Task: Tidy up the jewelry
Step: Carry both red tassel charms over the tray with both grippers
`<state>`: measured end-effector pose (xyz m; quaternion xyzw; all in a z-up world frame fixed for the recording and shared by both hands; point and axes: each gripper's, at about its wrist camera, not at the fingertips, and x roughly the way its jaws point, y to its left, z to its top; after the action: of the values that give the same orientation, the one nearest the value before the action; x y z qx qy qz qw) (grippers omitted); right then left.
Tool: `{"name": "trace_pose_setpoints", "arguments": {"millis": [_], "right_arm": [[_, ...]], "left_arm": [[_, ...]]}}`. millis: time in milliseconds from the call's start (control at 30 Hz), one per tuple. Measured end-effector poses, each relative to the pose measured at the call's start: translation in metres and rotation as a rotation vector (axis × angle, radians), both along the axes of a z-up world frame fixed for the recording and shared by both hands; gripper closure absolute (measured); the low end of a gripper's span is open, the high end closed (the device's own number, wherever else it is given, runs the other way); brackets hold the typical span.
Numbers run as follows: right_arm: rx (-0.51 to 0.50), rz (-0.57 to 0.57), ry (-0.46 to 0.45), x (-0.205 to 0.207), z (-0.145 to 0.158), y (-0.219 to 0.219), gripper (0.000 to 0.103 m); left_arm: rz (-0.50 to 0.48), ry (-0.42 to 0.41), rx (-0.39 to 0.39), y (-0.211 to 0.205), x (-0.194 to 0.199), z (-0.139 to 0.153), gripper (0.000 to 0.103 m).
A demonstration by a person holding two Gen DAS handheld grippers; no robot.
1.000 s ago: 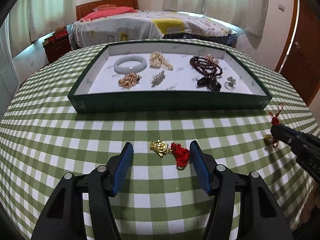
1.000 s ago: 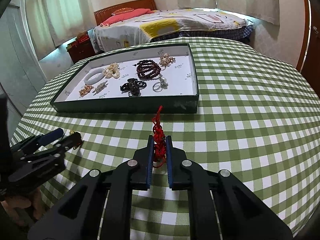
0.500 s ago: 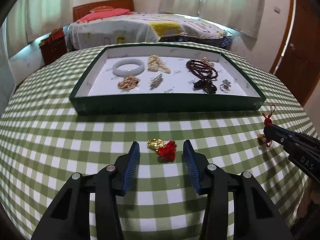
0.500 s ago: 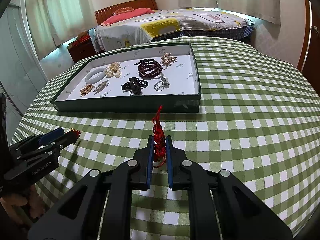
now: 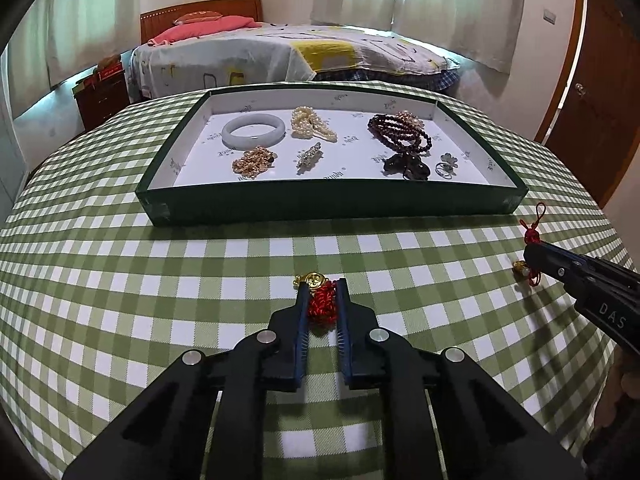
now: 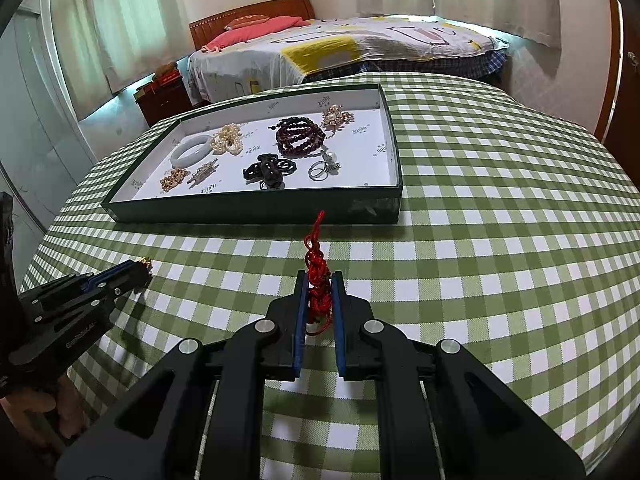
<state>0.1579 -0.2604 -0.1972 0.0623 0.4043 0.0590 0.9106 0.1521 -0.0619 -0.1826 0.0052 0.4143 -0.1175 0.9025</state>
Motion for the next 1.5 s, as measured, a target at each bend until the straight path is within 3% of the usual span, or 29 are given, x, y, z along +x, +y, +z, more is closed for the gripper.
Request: {"name": "trace_pose_setpoints", "arguments": {"millis": [800,1300,1500], "right_arm": [[0.012,0.027,-0.128,-0.008,0.05,0.008,0.092],[-0.013,0.032,-0.272,0.022,0.1,0.009,0.092],[-0.022,0.026,-0.3,0.042,0.102,0.009,0.092]], "left_arm": [[0.011,-0.119,-0.078,0.014,0.001,0.057,0.09],[0.009,-0.257,-0.109,0.014,0.034,0.104,0.09],[0.019,-0.311,-0.128,0.009,0.052,0.113,0.09]]}}
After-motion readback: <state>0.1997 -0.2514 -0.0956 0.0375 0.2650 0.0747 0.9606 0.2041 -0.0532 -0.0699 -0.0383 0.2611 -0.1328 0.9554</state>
